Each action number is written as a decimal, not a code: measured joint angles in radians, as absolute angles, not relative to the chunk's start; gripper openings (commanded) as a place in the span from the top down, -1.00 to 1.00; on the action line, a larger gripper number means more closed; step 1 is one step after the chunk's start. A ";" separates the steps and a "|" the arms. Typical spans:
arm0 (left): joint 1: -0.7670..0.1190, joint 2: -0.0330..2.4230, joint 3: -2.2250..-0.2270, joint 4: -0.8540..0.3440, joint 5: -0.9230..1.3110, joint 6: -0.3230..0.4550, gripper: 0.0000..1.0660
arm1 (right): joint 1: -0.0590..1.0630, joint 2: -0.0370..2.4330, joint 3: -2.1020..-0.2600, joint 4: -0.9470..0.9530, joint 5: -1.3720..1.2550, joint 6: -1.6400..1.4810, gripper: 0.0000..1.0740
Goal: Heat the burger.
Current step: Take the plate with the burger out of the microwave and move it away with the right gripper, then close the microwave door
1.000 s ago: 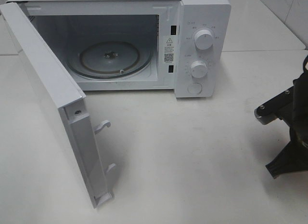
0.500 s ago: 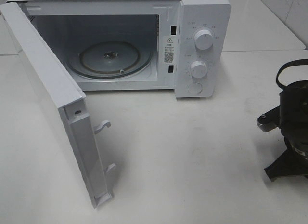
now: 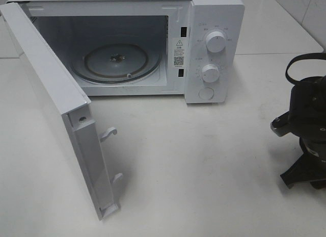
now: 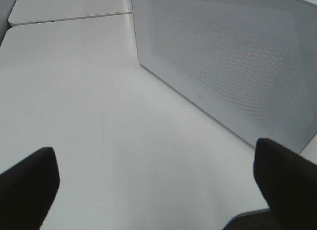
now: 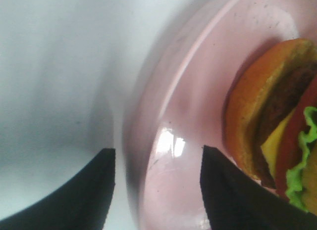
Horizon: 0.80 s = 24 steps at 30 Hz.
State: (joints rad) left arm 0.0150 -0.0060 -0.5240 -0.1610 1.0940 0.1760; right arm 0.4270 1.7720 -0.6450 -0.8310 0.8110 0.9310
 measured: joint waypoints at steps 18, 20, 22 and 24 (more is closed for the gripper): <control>0.015 -0.006 -0.524 -0.161 1.094 0.176 -0.88 | 0.427 1.381 -0.649 -0.476 0.739 0.452 -0.30; 0.015 -0.006 -0.524 -0.161 1.094 0.176 -0.88 | 0.427 1.361 -0.649 -0.446 0.732 0.411 -0.34; 0.015 -0.006 -0.524 -0.161 1.094 0.176 -0.88 | 0.427 1.312 -0.649 -0.374 0.721 0.346 -0.43; 0.015 -0.006 -0.524 -0.161 1.094 0.176 -0.88 | 0.427 1.241 -0.649 -0.289 0.721 0.265 -0.47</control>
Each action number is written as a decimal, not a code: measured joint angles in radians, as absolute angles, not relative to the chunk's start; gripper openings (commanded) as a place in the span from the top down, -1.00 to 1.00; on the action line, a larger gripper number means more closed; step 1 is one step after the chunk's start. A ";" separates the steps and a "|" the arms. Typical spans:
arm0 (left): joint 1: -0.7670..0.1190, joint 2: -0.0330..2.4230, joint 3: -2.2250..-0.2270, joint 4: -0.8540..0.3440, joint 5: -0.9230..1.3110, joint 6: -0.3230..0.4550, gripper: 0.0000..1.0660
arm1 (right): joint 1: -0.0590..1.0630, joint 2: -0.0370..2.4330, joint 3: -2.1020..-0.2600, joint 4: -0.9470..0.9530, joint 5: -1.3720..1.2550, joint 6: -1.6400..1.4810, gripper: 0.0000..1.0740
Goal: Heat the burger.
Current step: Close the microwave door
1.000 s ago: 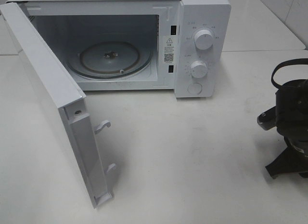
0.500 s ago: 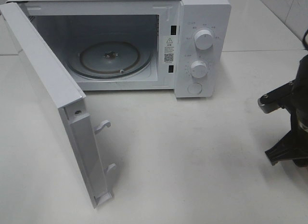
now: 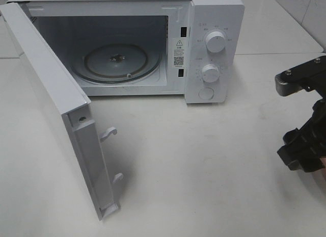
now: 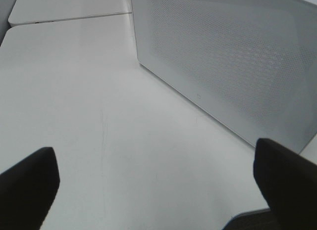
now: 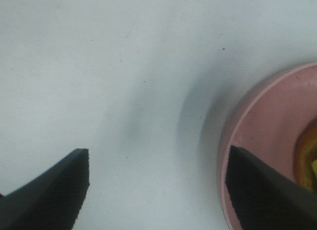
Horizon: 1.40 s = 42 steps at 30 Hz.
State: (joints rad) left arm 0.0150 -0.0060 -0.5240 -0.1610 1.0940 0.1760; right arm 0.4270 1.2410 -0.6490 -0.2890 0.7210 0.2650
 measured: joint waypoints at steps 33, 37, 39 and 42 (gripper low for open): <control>0.015 -0.006 -0.524 -0.161 1.094 0.176 -0.88 | 0.337 0.418 -0.649 -0.116 1.080 0.078 -0.42; 0.015 -0.006 -0.524 -0.161 1.094 0.176 -0.88 | 0.277 0.328 -0.649 -0.116 1.083 0.077 -0.42; 0.015 -0.006 -0.524 -0.161 1.094 0.176 -0.88 | 0.242 0.266 -0.649 -0.116 1.084 0.077 -0.42; 0.015 -0.006 -0.524 -0.161 1.094 0.176 -0.88 | 0.207 0.207 -0.646 -0.115 1.081 0.077 -0.42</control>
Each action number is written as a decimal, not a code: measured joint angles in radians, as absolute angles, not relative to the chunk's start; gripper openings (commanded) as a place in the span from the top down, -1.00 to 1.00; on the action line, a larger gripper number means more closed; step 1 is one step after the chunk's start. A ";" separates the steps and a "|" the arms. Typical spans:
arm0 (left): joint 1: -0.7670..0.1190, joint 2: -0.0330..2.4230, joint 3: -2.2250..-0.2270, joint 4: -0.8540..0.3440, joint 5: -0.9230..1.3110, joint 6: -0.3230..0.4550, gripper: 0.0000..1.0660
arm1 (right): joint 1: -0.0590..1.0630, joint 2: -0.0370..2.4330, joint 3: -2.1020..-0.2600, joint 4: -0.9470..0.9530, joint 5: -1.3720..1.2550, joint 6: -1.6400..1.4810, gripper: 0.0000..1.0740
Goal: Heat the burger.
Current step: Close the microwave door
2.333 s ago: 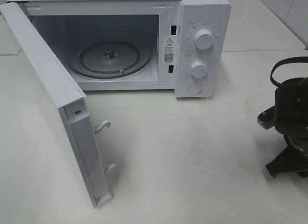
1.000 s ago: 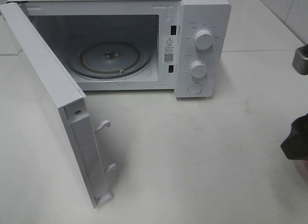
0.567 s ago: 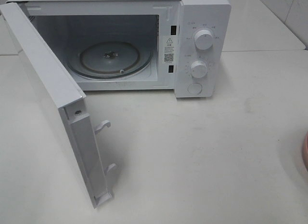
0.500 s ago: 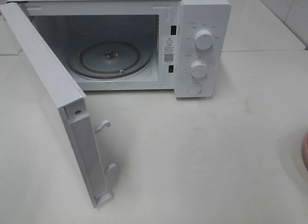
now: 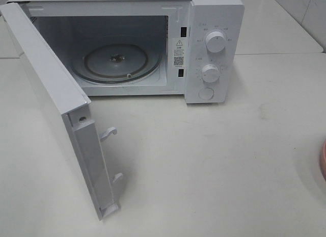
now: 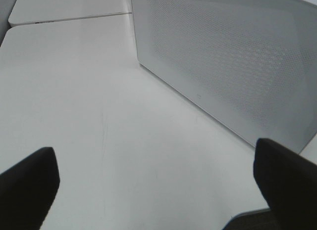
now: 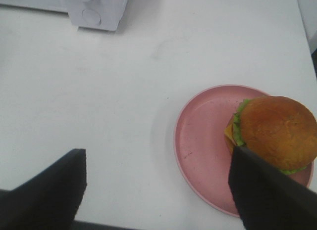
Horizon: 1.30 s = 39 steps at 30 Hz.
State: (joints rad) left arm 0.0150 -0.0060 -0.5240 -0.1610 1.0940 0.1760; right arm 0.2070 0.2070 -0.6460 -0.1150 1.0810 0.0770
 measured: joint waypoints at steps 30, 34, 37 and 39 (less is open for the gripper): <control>0.015 -0.006 -0.524 -0.161 1.094 0.176 -0.88 | 0.082 -0.005 -0.504 -0.078 1.007 0.051 -0.42; 0.015 -0.006 -0.524 -0.161 1.094 0.176 -0.88 | 0.082 -0.005 -0.504 -0.078 1.007 0.051 -0.42; 0.015 -0.006 -0.524 -0.161 1.094 0.176 -0.88 | 0.082 -0.005 -0.504 -0.078 1.007 0.051 -0.42; 0.015 -0.006 -0.524 -0.161 1.094 0.176 -0.88 | 0.082 -0.005 -0.504 -0.078 1.007 0.051 -0.42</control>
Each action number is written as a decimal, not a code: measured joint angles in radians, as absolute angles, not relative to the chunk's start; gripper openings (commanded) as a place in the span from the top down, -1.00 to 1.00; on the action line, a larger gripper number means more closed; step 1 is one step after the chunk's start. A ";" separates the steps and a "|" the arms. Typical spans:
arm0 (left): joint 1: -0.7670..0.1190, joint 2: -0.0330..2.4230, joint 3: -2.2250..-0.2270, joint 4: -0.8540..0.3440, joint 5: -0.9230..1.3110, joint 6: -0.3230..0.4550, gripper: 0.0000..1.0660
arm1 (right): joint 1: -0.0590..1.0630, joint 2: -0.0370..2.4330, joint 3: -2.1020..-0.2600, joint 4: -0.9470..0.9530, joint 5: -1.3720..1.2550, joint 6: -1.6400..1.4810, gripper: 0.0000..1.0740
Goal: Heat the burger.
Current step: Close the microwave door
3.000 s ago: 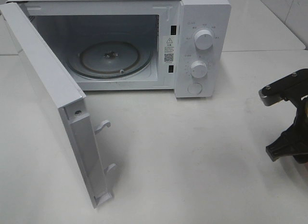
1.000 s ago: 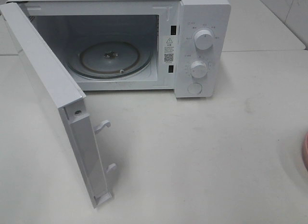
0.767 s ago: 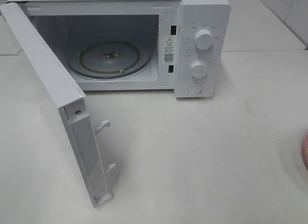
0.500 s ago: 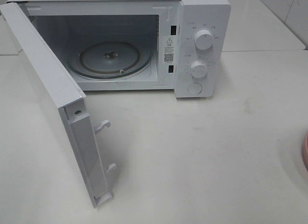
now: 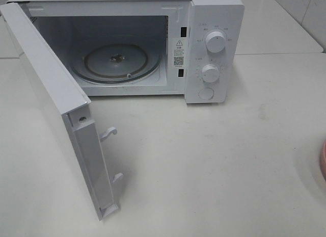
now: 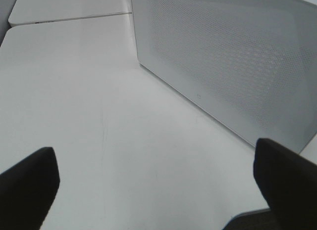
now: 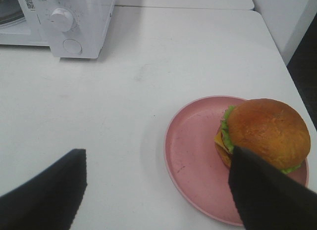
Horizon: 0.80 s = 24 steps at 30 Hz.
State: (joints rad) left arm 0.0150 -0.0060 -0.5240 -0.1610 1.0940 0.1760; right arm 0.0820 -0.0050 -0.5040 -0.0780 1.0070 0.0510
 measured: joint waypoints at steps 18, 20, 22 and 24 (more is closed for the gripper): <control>0.015 -0.006 -0.524 -0.161 1.094 0.176 -0.88 | 0.082 -0.005 -0.504 -0.078 1.007 0.051 -0.42; 0.015 -0.006 -0.524 -0.161 1.094 0.176 -0.88 | 0.082 -0.005 -0.504 -0.078 1.007 0.051 -0.42; 0.015 -0.006 -0.524 -0.161 1.094 0.176 -0.88 | 0.082 -0.005 -0.504 -0.078 1.007 0.051 -0.42; 0.015 -0.006 -0.524 -0.161 1.094 0.176 -0.88 | 0.082 -0.005 -0.504 -0.078 1.007 0.051 -0.42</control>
